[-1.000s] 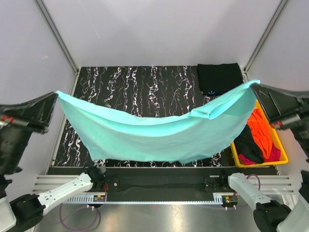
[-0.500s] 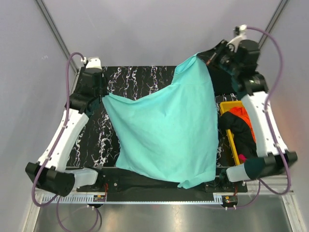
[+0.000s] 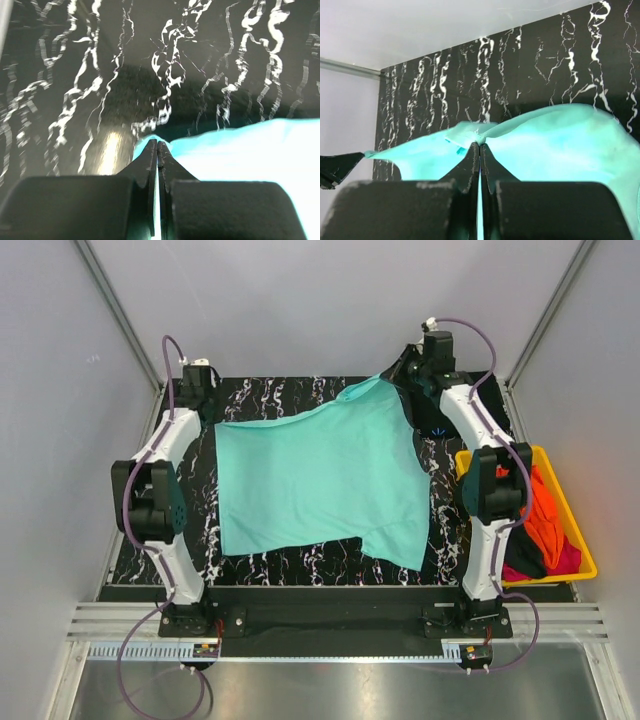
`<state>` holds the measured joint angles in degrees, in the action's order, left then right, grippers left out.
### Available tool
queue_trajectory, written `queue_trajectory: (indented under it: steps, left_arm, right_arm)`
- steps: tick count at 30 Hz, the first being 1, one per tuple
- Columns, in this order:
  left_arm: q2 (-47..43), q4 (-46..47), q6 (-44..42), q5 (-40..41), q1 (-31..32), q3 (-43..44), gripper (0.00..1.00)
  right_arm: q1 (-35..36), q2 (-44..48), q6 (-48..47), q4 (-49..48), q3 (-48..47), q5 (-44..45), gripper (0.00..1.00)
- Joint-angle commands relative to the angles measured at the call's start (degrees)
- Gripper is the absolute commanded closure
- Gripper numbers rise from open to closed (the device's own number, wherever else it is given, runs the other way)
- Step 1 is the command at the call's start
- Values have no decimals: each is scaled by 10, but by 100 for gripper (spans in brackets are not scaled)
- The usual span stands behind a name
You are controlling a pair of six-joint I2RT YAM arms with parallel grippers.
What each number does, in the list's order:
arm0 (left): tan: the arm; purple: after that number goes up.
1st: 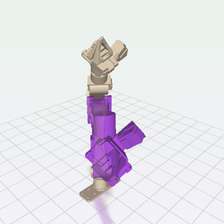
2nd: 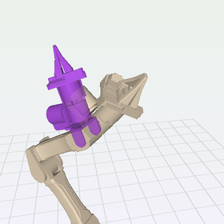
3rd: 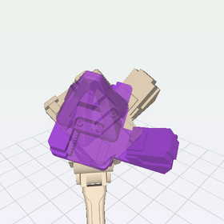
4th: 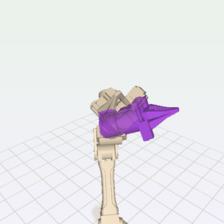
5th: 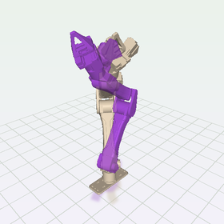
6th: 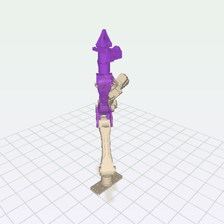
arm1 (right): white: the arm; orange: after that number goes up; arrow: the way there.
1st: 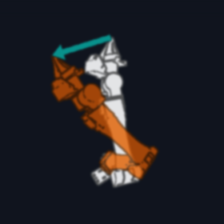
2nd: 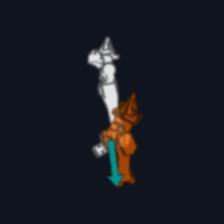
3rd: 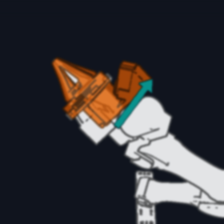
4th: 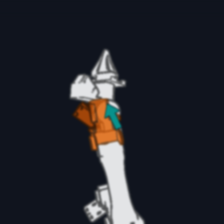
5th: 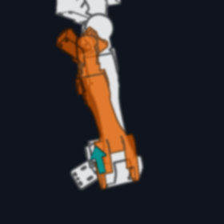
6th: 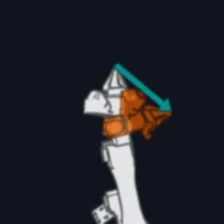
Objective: Fold and stack the t-shirts
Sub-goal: Flatten the tshirt out, then fold the tshirt
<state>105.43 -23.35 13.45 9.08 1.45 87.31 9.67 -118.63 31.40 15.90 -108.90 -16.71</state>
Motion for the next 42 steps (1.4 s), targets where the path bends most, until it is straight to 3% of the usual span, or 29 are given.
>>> queue_trajectory:
  steps: [1,6,12,19,28,42]
  left_arm:
    - [51,41,2,-45,-14,74,100]
    - [101,24,21,-40,-44,118,100]
    - [136,22,37,-87,-68,139,100]
    - [139,10,106,-190,-92,128,100]
    - [65,-27,160,-238,-91,21,100]
    - [-53,-85,139,-206,-90,-108,100]
  right_arm:
    - [-3,-25,-12,-41,-66,11,100]
    - [-4,-72,-2,-40,-92,3,100]
    - [-9,-116,8,-29,-141,-1,100]
    - [-14,-115,25,-9,-150,-4,100]
    - [-14,8,59,19,4,6,100]
    - [-16,160,53,33,190,-10,100]
